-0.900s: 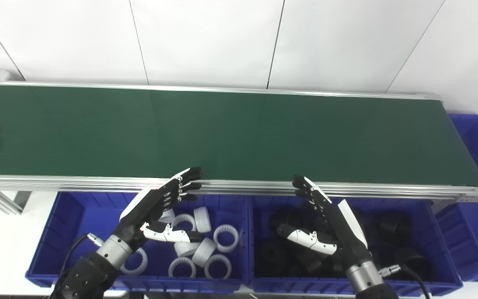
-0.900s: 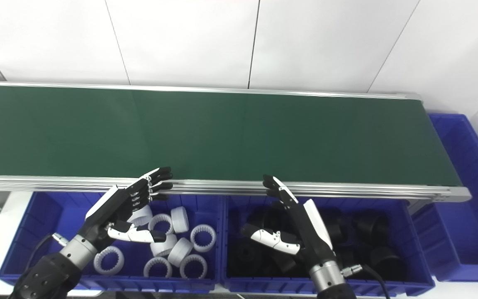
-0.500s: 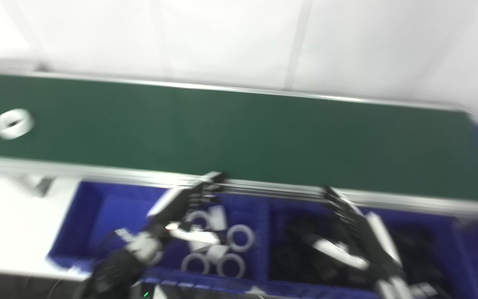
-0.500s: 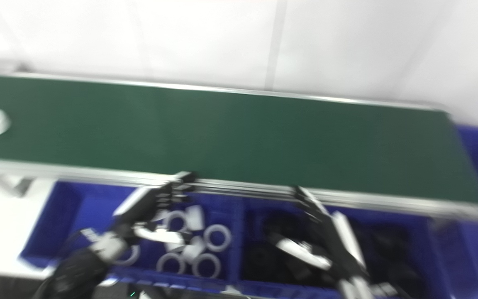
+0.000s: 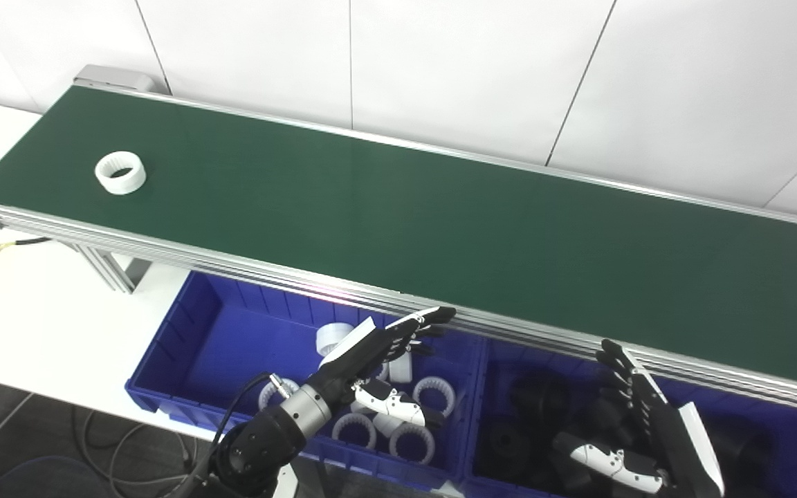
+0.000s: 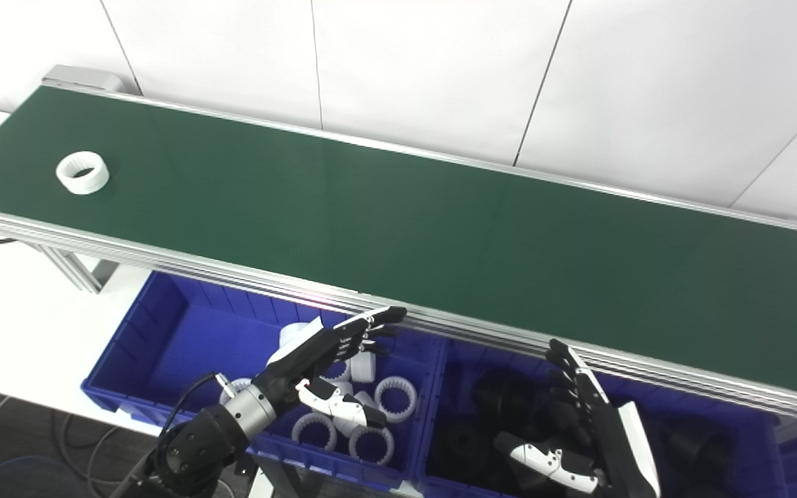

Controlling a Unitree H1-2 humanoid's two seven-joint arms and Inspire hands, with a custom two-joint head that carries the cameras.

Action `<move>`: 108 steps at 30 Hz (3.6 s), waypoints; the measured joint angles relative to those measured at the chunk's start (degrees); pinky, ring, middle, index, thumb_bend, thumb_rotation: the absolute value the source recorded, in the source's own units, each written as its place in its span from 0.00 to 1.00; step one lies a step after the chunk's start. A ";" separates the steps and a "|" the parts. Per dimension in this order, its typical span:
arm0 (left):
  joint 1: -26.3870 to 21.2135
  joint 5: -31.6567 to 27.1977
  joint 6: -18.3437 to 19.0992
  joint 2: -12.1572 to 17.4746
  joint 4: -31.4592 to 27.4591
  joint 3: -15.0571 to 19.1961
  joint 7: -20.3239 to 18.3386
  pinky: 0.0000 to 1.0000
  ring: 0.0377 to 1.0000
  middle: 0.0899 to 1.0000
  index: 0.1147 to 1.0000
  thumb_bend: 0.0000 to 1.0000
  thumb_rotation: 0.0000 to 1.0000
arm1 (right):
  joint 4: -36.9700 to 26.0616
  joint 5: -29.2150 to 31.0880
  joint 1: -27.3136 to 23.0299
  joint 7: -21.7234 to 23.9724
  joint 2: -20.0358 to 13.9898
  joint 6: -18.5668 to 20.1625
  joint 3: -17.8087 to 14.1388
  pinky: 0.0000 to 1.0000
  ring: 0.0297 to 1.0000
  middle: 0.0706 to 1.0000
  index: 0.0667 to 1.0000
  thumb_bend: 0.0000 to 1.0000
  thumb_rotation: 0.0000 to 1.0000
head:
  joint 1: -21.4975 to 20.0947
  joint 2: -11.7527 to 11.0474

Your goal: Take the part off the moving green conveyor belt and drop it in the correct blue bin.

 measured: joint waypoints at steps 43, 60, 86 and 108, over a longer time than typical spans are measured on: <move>-0.32 -1.36 -8.83 -1.62 2.40 1.28 3.55 0.76 0.87 0.90 0.85 0.99 0.28 | 8.90 0.98 -0.91 -0.51 0.43 -6.94 0.21 0.76 0.83 0.86 0.89 0.70 0.09 | -0.44 -10.12; -7.69 6.59 -3.14 -0.72 -10.14 5.82 6.50 0.93 0.93 0.91 0.88 0.94 0.43 | 11.11 0.48 -2.62 -1.61 1.50 -8.14 0.87 0.74 0.82 0.86 0.88 0.72 0.13 | -0.80 -10.73; -19.31 38.94 12.79 3.94 4.19 7.87 24.73 1.00 1.00 1.00 0.96 0.84 0.55 | 12.24 0.62 -3.01 -2.22 1.46 -9.78 0.88 0.74 0.82 0.86 0.88 0.72 0.11 | -0.62 -11.26; -25.93 42.24 24.09 6.68 14.51 6.64 33.37 1.00 0.98 0.99 0.94 0.83 0.38 | 12.88 1.10 -3.06 -2.29 1.41 -10.22 0.92 0.75 0.82 0.85 0.88 0.72 0.10 | -0.62 -11.61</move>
